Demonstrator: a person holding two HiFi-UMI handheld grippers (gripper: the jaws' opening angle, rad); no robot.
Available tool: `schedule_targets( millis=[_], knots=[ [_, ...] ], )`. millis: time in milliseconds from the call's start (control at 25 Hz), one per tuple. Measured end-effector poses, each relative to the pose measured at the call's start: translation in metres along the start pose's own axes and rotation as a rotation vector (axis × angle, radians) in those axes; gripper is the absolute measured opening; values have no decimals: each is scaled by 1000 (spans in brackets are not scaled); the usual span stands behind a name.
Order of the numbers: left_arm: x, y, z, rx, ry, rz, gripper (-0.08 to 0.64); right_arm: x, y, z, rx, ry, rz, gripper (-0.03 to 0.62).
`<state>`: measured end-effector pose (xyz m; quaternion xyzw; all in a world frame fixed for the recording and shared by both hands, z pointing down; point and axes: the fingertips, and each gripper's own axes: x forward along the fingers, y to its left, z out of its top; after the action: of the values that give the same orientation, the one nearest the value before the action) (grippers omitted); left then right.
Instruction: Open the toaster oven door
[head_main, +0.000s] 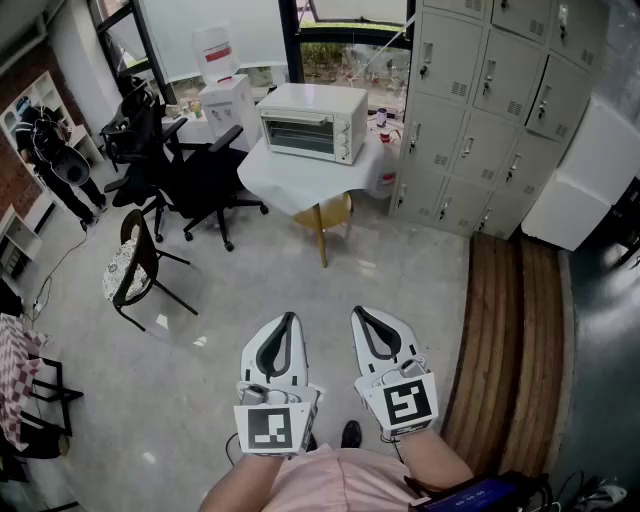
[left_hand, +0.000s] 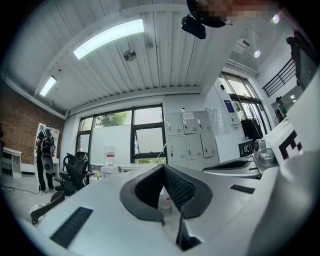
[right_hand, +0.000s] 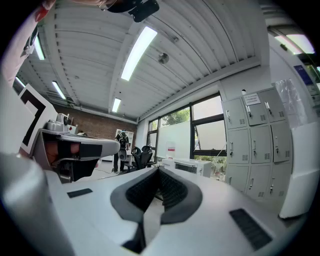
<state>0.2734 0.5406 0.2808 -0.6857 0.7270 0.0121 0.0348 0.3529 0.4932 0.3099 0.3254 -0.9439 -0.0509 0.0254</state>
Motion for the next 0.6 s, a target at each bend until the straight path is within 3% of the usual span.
schedule_targets(
  millis=[280,480,600],
  knots=[
    [7,-2,-5,48,38,32,12,0,-15,-6,-2,10,11,0],
    [8,1,-20,42,54,45,12,1,-22,-17,66,16,9,2],
    [15,8,-30,34,42,38,12,12,-27,-26,59,32,7,22]
  ],
)
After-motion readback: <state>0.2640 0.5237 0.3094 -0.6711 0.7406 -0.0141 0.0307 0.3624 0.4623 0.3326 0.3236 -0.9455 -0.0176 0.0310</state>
